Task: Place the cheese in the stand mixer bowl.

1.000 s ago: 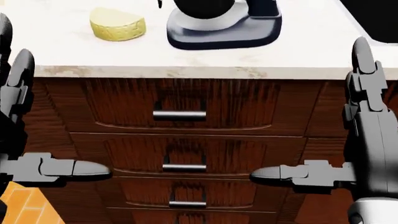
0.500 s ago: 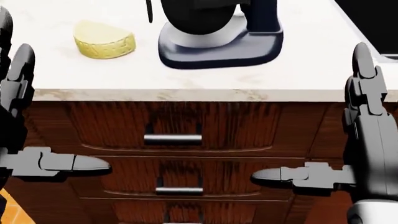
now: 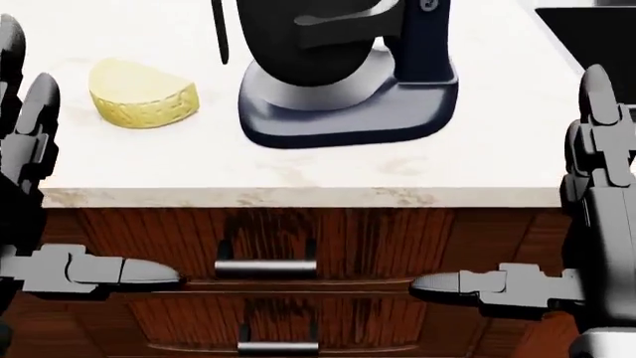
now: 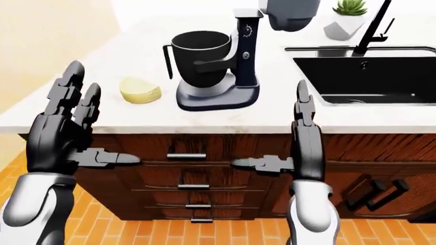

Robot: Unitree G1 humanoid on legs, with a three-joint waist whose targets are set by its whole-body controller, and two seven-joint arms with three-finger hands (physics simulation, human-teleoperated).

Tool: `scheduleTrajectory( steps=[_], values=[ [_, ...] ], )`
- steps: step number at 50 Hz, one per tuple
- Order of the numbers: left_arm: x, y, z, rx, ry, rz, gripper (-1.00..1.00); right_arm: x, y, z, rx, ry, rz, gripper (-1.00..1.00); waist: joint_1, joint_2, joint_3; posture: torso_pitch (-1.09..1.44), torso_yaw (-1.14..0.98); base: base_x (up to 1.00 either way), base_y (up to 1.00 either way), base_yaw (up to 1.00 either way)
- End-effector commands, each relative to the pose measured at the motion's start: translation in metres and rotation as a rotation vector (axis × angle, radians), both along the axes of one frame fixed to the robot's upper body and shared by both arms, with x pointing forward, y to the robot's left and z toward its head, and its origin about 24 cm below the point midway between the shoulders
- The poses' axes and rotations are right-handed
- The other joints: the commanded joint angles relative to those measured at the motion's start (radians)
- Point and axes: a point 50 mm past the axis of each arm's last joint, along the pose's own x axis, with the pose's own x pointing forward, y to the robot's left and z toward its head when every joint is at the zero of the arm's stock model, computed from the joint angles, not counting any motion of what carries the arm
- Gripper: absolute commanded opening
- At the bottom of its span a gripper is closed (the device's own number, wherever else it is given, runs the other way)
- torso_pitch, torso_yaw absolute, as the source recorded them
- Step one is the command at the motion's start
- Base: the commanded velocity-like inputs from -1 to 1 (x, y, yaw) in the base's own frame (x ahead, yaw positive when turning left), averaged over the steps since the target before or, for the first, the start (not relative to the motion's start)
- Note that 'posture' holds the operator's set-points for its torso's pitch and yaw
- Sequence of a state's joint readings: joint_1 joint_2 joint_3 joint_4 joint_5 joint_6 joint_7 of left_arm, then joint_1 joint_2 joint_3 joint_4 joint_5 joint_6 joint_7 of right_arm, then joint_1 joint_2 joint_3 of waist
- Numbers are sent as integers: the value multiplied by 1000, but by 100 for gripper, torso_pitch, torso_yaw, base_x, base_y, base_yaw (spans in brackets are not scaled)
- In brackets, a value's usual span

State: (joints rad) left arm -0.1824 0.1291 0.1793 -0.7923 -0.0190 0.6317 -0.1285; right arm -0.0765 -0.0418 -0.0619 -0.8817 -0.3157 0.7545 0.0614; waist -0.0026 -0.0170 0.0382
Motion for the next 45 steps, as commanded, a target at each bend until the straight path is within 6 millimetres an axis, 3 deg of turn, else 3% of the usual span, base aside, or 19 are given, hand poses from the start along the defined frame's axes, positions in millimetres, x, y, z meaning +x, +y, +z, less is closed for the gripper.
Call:
scheduleTrajectory(
  steps=[1,5,7,8,9,15,17,19,22,29,32,33,35,37,38,39,43,44,45],
  values=[
    [-6,1,13,16,-89,15,100,-5,4,13,-12,-85,19,100,3,3,-7,0,0,18,0,0],
    [-6,1,13,15,-89,15,100,-5,4,14,-13,-86,19,100,-5,64,-3,0,0,18,0,0],
    [-6,1,13,15,-89,15,100,-5,4,14,-12,-87,18,100,-11,103,-29,0,0,18,0,0],
    [-6,2,13,15,-89,16,100,-5,4,14,-12,-87,19,100,5,84,-16,0,0,18,0,0],
    [-6,2,14,15,-90,16,100,-5,4,14,-13,-87,19,100,0,95,-8,0,0,18,0,0],
    [-6,1,13,15,-89,16,100,-5,3,15,-14,-89,17,100,13,42,-8,0,0,18,0,0],
    [-6,2,13,14,-89,16,100,-5,2,15,-14,-90,16,100,17,14,-10,0,0,18,0,0],
    [-6,2,13,15,-89,16,100,-6,2,16,-15,-90,15,100,19,-42,-24,0,0,18,0,0],
    [-5,2,13,14,-90,16,100,-6,2,16,-15,-91,15,100,11,-33,-12,0,0,18,0,0],
    [-5,2,13,15,-90,17,100,-5,2,16,-14,-92,15,100,0,31,0,0,0,18,0,0],
    [-5,2,13,14,-90,17,100,-5,2,16,-15,-91,15,100,-6,111,-22,0,0,18,0,0],
    [-5,2,13,14,-90,17,100,-5,2,16,-14,-92,14,100,7,80,-18,0,0,18,0,0],
    [-5,2,14,14,-90,18,100,-5,2,16,-13,-93,13,100,7,88,-11,0,0,18,0,0],
    [-5,3,13,14,-91,18,100,-6,2,16,-12,-96,7,100,13,74,-17,0,0,18,0,0],
    [-5,3,13,14,-91,18,100,-7,1,16,-11,-95,4,100,12,59,1,0,0,0,0,0],
    [-5,3,14,14,-91,18,100,-7,1,16,-9,-95,4,100,10,53,-13,0,0,0,0,0],
    [-6,3,14,14,-91,18,100,-7,1,17,-7,-99,4,100,24,-26,-17,0,0,0,0,0],
    [-6,3,14,14,-91,19,100,-7,1,17,-7,-100,2,100,22,13,-8,0,0,0,0,0],
    [-6,3,14,13,-92,19,100,-8,0,17,-6,-101,1,100,20,6,-18,0,0,0,0,0]
  ],
)
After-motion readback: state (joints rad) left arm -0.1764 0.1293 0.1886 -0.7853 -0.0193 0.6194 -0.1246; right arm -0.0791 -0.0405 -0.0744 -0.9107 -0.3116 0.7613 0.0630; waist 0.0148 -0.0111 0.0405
